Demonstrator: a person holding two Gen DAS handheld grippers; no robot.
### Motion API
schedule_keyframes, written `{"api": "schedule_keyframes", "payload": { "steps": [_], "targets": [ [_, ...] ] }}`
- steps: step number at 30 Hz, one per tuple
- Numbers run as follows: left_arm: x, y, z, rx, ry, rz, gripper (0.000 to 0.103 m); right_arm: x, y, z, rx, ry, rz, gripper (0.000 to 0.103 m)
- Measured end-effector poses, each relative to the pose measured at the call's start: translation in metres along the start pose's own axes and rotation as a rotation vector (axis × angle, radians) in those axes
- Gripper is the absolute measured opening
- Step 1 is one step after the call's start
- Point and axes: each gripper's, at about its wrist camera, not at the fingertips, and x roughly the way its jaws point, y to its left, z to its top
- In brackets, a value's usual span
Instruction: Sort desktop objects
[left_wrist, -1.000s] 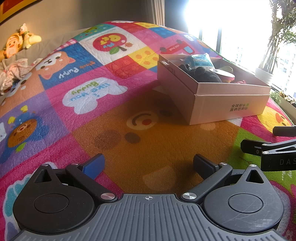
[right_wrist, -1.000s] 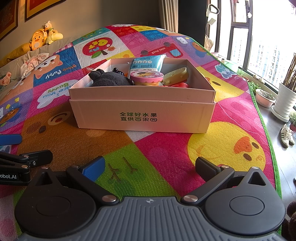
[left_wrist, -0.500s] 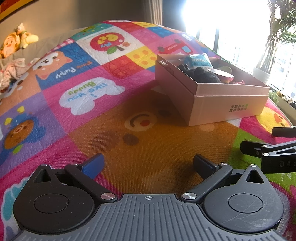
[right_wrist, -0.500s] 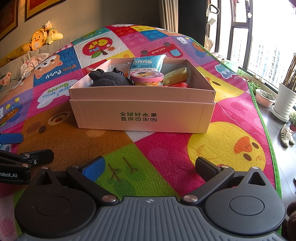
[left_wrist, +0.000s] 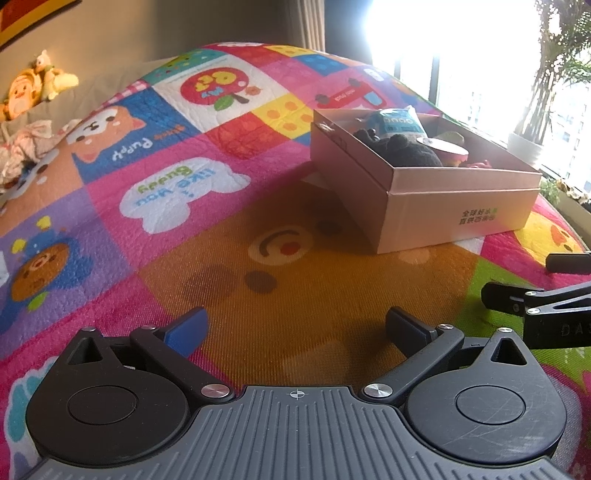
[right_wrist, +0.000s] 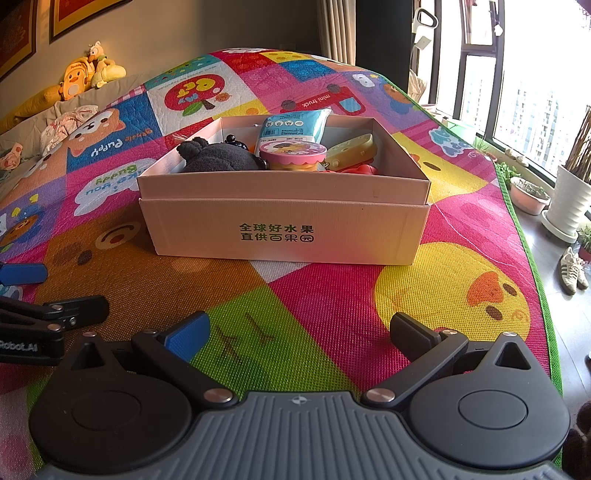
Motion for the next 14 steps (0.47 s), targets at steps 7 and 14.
{"api": "schedule_keyframes", "payload": {
  "steps": [7, 14],
  "targets": [
    [-0.0049, -0.0013, 0.0006, -0.028, 0.046, 0.017, 0.103, 0.0003, -0.0004, 0.0002, 0.0, 0.0, 0.0, 0.103],
    [-0.0061, -0.0004, 0.0, -0.031, 0.046, 0.009, 0.103, 0.0003, -0.0003, 0.0002, -0.001, 0.0, 0.0, 0.103]
  ]
}}
